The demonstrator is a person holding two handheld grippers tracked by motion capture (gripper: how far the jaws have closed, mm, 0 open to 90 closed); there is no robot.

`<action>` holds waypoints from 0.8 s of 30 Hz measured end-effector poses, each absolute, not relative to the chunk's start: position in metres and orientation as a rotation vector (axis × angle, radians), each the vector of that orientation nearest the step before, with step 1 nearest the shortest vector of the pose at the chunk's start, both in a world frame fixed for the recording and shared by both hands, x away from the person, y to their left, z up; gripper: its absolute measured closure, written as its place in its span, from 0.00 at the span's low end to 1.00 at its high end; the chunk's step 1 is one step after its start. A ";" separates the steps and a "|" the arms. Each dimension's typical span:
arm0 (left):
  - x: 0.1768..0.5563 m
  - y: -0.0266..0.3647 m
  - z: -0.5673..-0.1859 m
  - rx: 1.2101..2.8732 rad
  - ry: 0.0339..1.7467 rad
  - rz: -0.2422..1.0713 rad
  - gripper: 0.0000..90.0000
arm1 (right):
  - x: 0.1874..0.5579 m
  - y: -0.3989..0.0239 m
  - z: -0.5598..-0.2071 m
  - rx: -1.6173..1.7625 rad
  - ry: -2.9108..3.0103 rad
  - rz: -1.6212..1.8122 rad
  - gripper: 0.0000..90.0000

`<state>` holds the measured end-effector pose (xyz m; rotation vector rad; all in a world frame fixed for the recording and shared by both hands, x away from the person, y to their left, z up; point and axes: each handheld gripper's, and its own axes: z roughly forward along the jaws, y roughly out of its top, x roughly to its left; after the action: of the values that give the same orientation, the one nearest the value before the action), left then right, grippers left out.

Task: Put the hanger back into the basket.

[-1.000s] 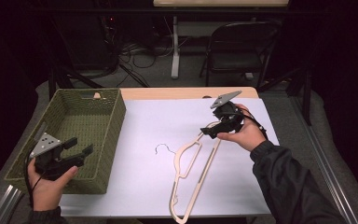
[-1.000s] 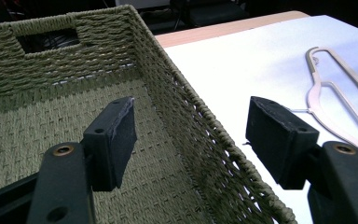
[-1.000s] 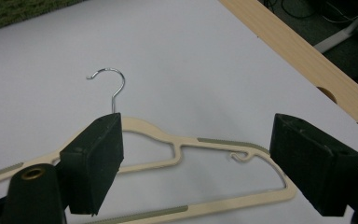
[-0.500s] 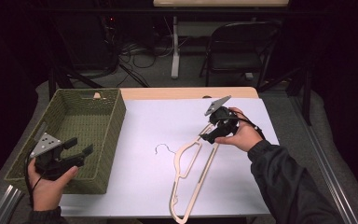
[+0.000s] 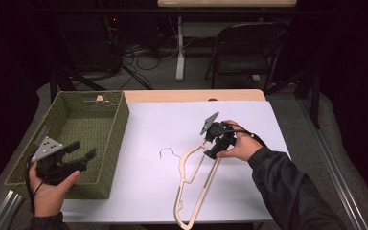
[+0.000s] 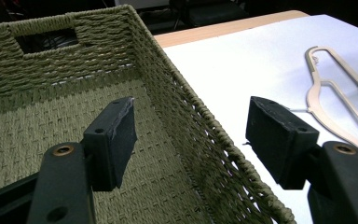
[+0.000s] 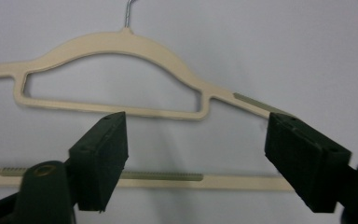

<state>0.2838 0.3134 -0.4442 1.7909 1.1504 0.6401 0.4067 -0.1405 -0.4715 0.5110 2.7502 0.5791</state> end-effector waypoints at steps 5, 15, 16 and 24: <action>0.284 0.313 -0.444 1.792 1.150 0.638 0.37 | 0.404 -0.132 -0.477 0.475 2.796 0.584 0.31; 0.283 0.308 -0.443 1.799 1.131 0.639 0.37 | 0.398 -0.123 -0.500 0.402 2.873 0.527 0.33; 0.283 0.307 -0.443 1.798 1.130 0.637 0.37 | 0.397 -0.122 -0.501 0.405 2.874 0.518 0.33; 0.283 0.290 -0.444 1.834 1.082 0.612 0.37 | 0.395 -0.110 -0.511 0.321 2.923 0.519 0.31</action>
<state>0.2833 0.2902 -0.4441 1.8337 1.0816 0.6119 0.3948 -0.1098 -0.5115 0.3213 2.9232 0.5186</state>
